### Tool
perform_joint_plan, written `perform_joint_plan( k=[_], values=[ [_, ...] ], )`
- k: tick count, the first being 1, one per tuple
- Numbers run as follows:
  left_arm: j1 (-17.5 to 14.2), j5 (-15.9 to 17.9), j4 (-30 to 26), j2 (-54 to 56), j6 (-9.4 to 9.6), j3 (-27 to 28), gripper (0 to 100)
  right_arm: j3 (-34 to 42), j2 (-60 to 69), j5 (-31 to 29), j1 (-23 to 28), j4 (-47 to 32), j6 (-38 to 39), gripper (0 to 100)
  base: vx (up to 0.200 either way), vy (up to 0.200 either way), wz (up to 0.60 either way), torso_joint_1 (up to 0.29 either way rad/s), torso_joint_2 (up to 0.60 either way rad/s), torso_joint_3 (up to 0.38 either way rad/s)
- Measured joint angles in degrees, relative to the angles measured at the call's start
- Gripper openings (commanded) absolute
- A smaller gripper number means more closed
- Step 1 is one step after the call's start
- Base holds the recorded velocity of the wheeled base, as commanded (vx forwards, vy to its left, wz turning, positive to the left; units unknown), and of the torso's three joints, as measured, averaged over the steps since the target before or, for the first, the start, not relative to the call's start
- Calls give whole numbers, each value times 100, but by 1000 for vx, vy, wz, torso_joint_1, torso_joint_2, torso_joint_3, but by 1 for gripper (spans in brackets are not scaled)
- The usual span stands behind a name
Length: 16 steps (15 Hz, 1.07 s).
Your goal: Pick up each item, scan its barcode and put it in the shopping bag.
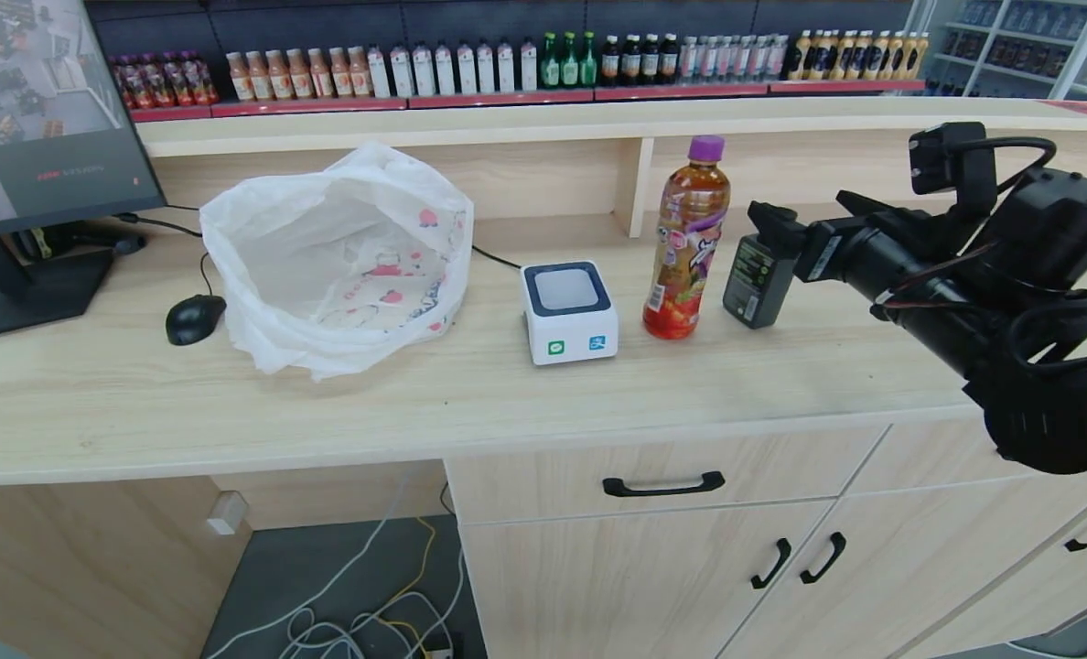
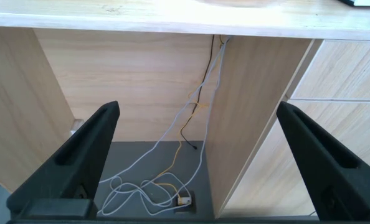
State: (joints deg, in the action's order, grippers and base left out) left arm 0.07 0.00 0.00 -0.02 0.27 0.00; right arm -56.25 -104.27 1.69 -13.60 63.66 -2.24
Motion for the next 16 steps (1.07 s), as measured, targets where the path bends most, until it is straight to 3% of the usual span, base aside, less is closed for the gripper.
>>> perform_joint_plan(
  k=[7,16],
  values=[
    [0,0,0,0,0,0,100,-1023,-511,54,-389,-16,-62,100,0,0,0,0,0,0],
    [0,2,0,0,0,0,100,-1663,-631,49,-631,-599,-55,100,0,0,0,0,0,0]
  ],
)
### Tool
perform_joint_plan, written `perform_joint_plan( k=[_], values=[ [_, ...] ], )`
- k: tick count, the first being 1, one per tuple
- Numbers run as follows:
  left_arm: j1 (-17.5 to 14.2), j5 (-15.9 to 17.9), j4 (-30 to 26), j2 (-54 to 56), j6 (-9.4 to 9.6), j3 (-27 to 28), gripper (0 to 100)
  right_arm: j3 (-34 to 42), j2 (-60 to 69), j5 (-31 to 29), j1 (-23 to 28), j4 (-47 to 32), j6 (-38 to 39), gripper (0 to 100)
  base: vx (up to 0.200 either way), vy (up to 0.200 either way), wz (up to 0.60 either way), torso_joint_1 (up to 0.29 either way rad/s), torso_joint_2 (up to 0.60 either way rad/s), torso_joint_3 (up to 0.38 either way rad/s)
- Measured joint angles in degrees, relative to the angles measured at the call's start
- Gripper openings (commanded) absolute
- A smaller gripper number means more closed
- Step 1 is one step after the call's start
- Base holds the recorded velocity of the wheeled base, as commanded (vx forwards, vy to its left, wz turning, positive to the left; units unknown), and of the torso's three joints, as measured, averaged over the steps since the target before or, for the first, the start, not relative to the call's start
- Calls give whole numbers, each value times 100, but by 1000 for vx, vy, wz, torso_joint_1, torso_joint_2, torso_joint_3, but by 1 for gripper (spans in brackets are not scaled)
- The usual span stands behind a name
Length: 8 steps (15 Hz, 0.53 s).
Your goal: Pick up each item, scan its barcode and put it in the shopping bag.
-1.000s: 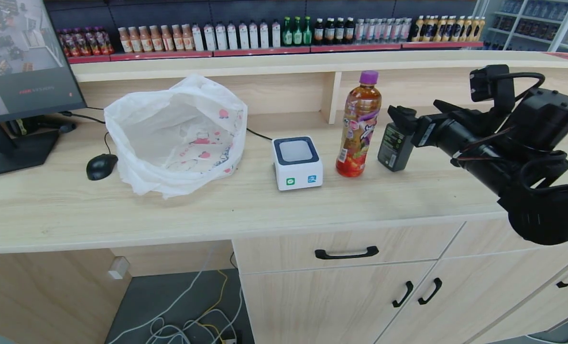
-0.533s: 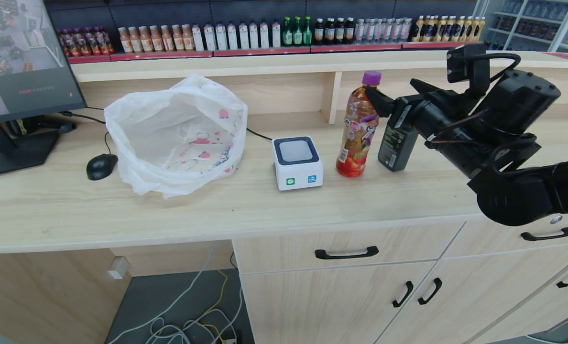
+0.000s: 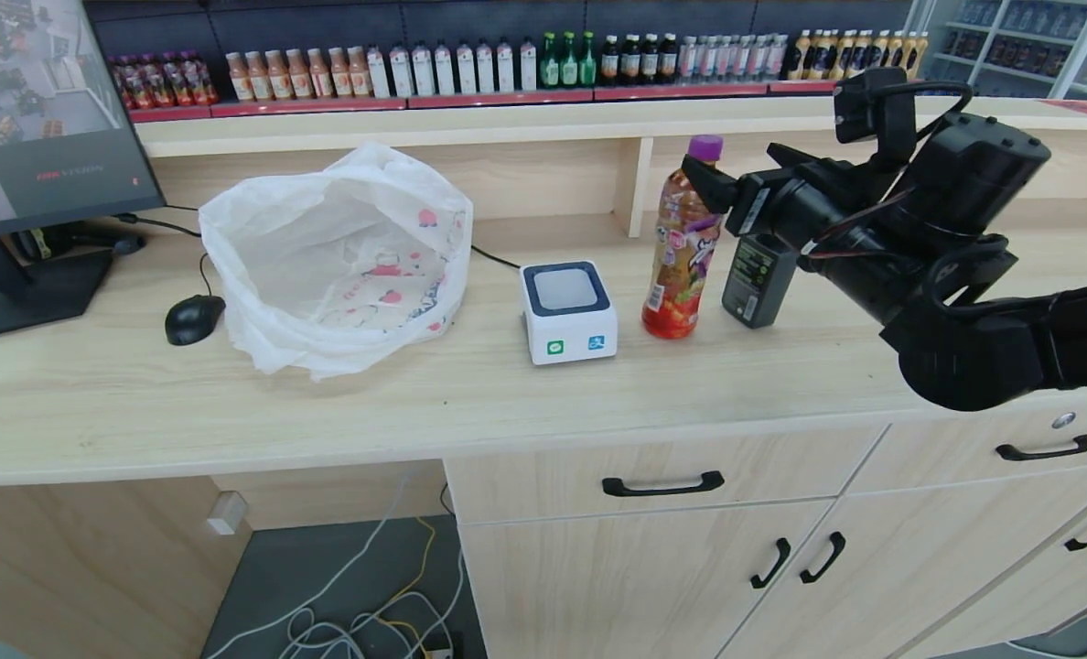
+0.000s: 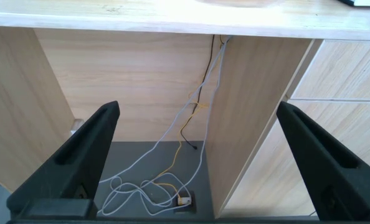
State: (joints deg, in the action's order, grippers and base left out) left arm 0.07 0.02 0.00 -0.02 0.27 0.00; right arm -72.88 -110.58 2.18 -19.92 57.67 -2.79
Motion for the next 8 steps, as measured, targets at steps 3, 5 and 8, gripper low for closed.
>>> perform_joint_plan(
  k=[3,5,8],
  values=[
    [0,-2,0,0,0,0,100,-260,-174,0,13,-187,15,100,0,0,0,0,0,0],
    [0,-2,0,0,-2,0,100,-322,-289,0,5,-190,17,100,0,0,0,0,0,0],
    [4,-2,0,0,0,0,100,-358,-446,5,7,-193,22,100,0,0,0,0,0,0]
  ],
)
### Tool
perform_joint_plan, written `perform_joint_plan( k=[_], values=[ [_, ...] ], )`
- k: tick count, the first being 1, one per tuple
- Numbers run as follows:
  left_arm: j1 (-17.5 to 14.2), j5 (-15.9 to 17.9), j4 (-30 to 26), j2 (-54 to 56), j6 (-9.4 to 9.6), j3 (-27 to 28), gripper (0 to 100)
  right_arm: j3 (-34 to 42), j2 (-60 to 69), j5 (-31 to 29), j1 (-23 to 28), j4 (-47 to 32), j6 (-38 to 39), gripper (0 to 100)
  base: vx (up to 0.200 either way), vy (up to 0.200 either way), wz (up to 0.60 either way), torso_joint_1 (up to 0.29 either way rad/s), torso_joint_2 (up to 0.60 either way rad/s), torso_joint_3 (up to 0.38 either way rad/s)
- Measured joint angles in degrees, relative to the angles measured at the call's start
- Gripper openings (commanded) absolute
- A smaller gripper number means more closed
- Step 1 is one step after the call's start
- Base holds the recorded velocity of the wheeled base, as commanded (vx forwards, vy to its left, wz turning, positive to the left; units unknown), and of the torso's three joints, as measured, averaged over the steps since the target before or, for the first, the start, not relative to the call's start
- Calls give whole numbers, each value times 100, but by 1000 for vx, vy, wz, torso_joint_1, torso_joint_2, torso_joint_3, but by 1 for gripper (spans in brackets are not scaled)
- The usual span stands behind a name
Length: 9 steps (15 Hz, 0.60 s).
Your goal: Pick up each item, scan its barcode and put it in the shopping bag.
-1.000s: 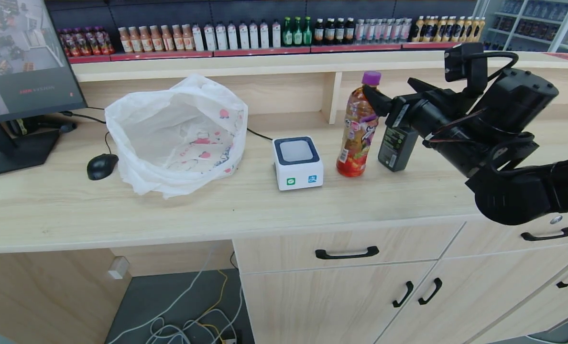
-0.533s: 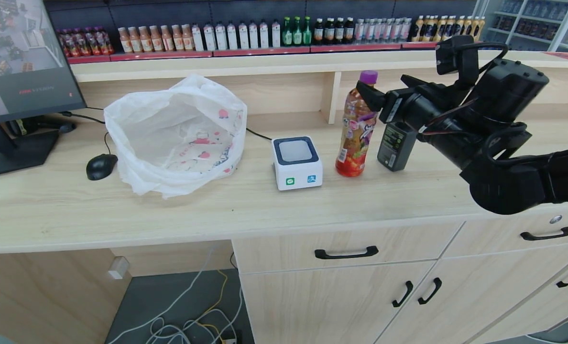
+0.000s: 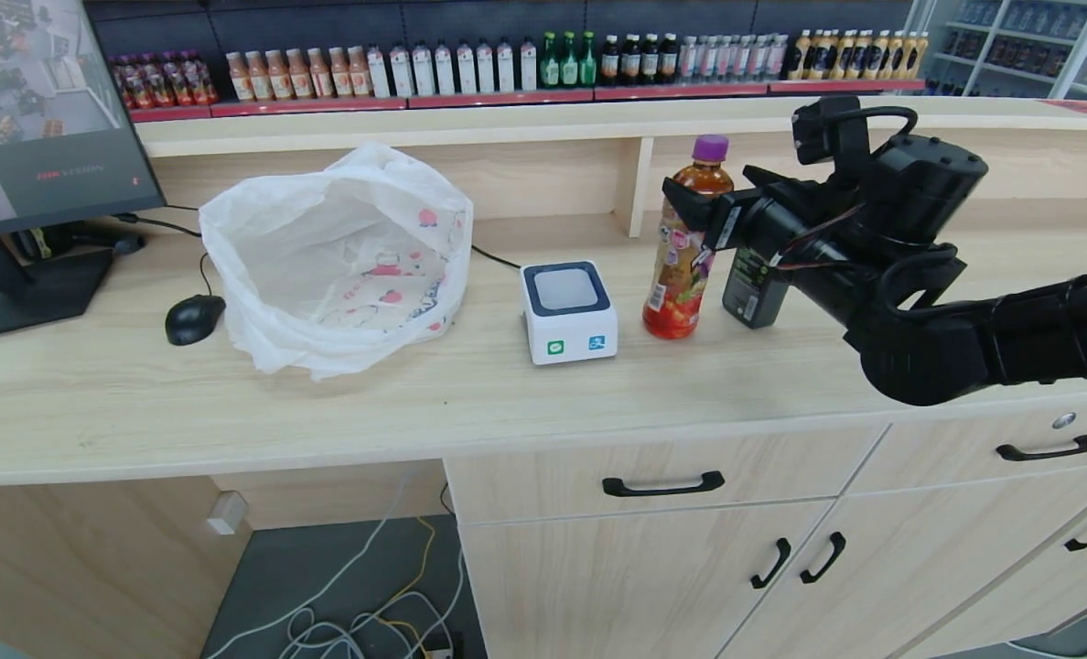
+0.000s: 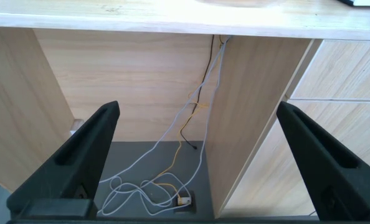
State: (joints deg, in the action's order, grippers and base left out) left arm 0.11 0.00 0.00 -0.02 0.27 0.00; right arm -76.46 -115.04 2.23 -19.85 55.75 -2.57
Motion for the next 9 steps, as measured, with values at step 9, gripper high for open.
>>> perform_joint_plan(
  k=[9],
  values=[
    [-4,0,0,0,0,0,100,22,-391,-2,-29,74,90,100,0,0,0,0,0,0]
  ],
)
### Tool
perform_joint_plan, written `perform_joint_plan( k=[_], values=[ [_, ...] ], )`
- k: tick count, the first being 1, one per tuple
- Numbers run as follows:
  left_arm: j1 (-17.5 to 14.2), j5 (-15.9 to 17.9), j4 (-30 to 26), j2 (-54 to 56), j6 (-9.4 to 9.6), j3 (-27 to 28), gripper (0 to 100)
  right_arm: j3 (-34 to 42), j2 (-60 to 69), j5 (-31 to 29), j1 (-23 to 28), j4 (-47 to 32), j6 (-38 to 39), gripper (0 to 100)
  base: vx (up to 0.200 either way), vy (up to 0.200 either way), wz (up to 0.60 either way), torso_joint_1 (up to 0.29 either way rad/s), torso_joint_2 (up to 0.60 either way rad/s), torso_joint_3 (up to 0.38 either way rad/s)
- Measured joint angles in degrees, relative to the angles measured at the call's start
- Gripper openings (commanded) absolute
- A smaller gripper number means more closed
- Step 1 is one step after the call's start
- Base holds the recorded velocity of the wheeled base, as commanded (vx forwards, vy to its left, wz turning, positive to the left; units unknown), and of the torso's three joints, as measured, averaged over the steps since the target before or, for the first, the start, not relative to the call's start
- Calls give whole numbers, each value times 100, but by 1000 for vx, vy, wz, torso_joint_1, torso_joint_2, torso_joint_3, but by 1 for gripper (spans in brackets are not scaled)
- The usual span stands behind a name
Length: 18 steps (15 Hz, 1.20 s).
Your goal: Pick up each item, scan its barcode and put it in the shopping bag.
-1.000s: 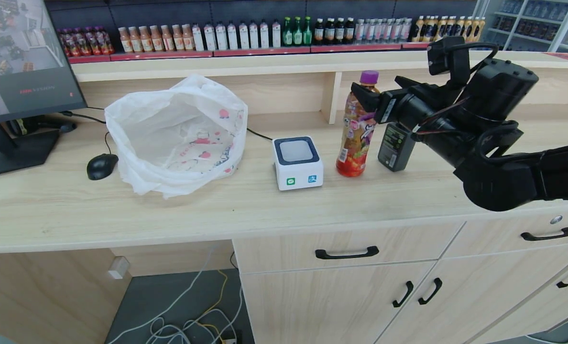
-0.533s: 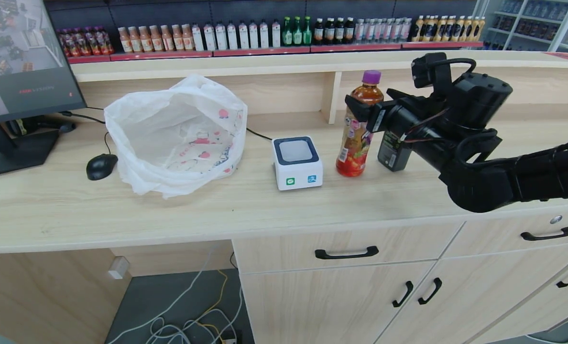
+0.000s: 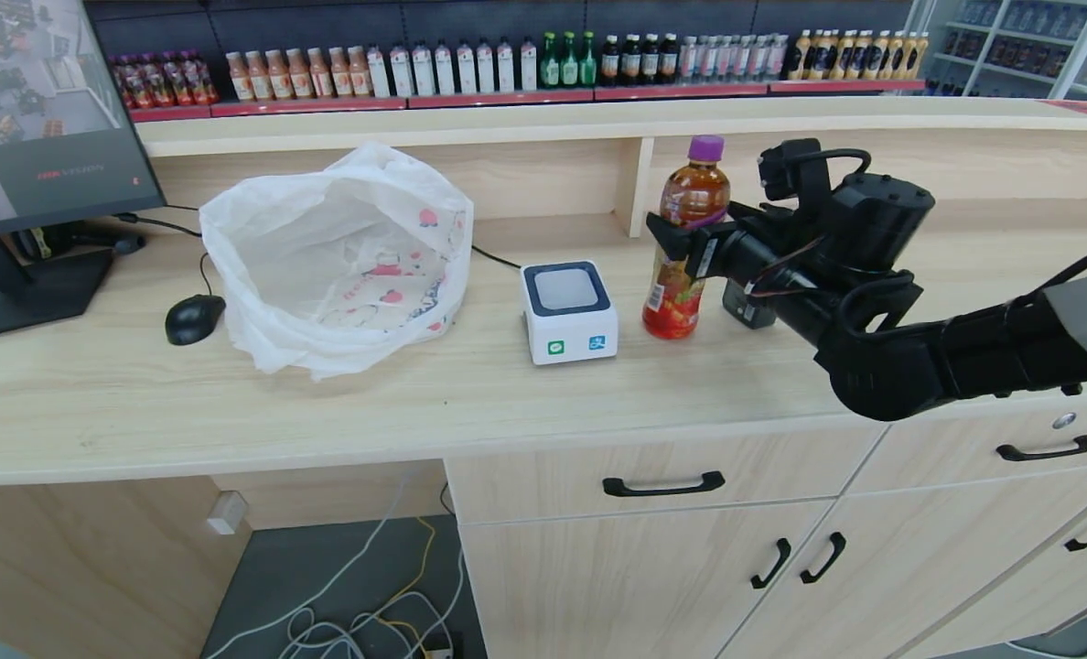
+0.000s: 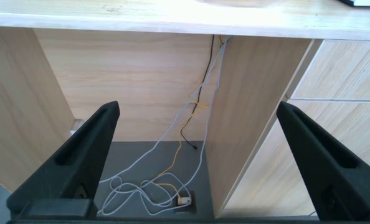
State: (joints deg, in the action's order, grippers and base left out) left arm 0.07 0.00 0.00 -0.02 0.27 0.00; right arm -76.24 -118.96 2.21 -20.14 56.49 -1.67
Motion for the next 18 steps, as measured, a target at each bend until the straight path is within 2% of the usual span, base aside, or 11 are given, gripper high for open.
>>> perform_joint_plan(
  k=[18],
  values=[
    [4,0,0,0,-2,0,100,144,-631,-40,-26,853,286,100,0,0,0,0,0,0]
  ],
)
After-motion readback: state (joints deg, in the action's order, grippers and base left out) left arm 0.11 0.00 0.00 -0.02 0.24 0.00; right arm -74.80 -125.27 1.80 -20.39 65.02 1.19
